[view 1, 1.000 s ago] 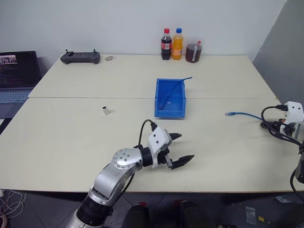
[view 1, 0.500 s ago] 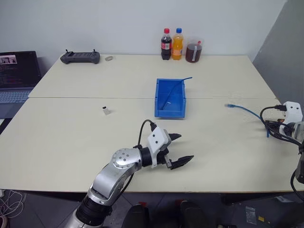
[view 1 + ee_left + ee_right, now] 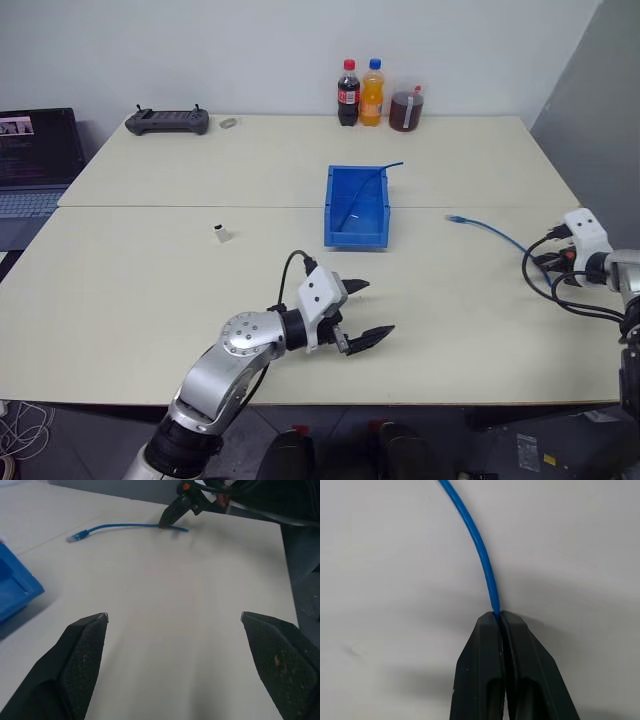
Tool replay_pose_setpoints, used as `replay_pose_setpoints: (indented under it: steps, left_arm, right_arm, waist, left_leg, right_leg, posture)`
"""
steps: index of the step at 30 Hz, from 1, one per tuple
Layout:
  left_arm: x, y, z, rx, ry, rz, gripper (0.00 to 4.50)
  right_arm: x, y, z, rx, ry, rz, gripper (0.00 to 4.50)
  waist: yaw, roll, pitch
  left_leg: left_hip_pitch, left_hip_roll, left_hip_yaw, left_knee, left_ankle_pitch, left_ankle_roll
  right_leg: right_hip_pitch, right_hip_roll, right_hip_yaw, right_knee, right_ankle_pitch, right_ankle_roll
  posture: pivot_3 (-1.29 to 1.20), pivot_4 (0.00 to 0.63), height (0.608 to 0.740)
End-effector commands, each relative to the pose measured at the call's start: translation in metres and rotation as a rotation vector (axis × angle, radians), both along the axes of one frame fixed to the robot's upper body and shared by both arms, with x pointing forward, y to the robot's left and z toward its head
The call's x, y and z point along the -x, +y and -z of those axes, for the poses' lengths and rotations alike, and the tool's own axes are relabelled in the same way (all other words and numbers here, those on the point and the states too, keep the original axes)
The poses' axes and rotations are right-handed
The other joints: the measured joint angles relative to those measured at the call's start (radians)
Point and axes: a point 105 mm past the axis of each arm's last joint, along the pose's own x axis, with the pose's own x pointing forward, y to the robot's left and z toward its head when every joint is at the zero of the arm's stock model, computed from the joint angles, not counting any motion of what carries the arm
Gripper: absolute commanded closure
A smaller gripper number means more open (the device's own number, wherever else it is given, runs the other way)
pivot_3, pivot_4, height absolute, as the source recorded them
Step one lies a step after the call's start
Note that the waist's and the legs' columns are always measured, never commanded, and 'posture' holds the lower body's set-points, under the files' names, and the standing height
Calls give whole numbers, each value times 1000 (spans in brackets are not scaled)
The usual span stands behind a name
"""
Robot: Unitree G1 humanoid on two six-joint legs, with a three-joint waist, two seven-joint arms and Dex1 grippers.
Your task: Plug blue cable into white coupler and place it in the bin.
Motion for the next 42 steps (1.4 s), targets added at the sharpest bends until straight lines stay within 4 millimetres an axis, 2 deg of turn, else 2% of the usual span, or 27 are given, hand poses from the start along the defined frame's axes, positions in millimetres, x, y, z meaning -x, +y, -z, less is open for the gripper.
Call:
replay_pose_setpoints:
  steps: [1,5,9,11,13,17,19,22,26,31,35,37,38,42]
  left_arm:
    - [8,19,-20,16,-73,-25,0]
    - [14,34,-26,15,-78,-81,0]
    - [24,42,-27,27,-58,-118,0]
    - [32,50,-19,29,-31,-187,0]
    - [35,60,-13,29,-45,-304,0]
    - [36,74,-10,67,-58,-522,0]
    - [45,77,-4,68,-32,-583,0]
    - [63,84,4,58,0,-670,0]
    - [86,92,17,58,64,-780,0]
    - [102,102,34,20,85,-837,0]
    - [108,107,43,27,93,-888,0]
    - [109,106,44,43,93,-903,0]
    - [109,106,45,42,86,-913,0]
    - [104,110,46,27,54,-935,0]
  right_arm:
    - [14,14,-50,-17,-101,-92,4476]
    - [37,32,-73,-84,-101,-180,4476]
    - [45,60,-99,-225,-131,-268,4476]
    - [51,95,-105,-343,-107,-389,4476]
    - [55,134,-99,-449,-70,-497,4476]
    - [46,182,-77,-518,-31,-542,4476]
    - [45,209,-65,-533,-11,-589,4476]
    - [43,244,-52,-561,15,-628,4476]
    - [37,276,-34,-553,48,-651,4476]
    - [34,294,-13,-518,89,-665,4476]
    - [36,292,14,-458,161,-659,4476]
    - [37,287,27,-417,182,-657,4030]
    - [37,285,32,-406,189,-647,3976]
    - [37,279,41,-387,196,-634,3038]
  waist:
    - [4,1,0]
    - [11,0,0]
    - [3,0,1]
    - [-2,0,1]
    - [-14,-1,0]
    - [-14,-3,0]
    - [-7,-4,0]
    - [1,-4,0]
    - [4,-6,0]
    - [-1,-8,0]
    - [-2,-8,0]
    - [-2,-9,0]
    - [-2,-9,0]
    - [-4,-9,0]
  left_leg:
    - [-1,0,0,0,0,0]
    - [-1,-1,-2,0,0,1]
    - [-1,-1,-1,1,0,1]
    - [0,0,-1,1,-1,1]
    - [1,1,-1,-1,-1,1]
    - [0,1,-5,-1,-1,1]
    - [0,0,-4,-1,-1,1]
    - [-2,-1,-4,-1,-1,1]
    - [-2,-1,-3,0,-1,1]
    - [0,0,-3,-1,-1,1]
    - [-1,0,-3,-1,-1,1]
    - [-1,0,-2,-1,-1,1]
    - [-1,0,-2,-1,-1,1]
    - [0,0,-2,-1,-1,1]
  right_leg:
    - [-1,0,0,0,0,0]
    - [0,-1,-2,-1,0,0]
    - [0,-1,-2,-1,0,1]
    - [1,-1,-1,-1,0,1]
    - [0,1,0,-1,0,1]
    - [0,2,-2,0,0,0]
    - [-1,1,-1,0,0,0]
    - [-1,0,-1,-1,0,1]
    - [-1,-1,-1,-2,0,1]
    - [-1,0,-2,-2,-1,-1]
    - [-1,0,-2,-2,-1,-1]
    - [-2,0,-2,-2,-1,-1]
    - [-2,0,-1,-2,-1,-1]
    - [-2,0,-1,-2,-1,-1]
  posture:
    - [0,150,740]
    - [0,150,740]
    - [0,150,740]
    - [0,150,740]
    - [0,150,740]
    - [0,150,740]
    - [0,150,740]
    - [0,150,740]
    - [0,150,740]
    - [0,150,740]
    - [0,150,740]
    - [0,150,740]
    - [0,150,740]
    - [0,150,740]
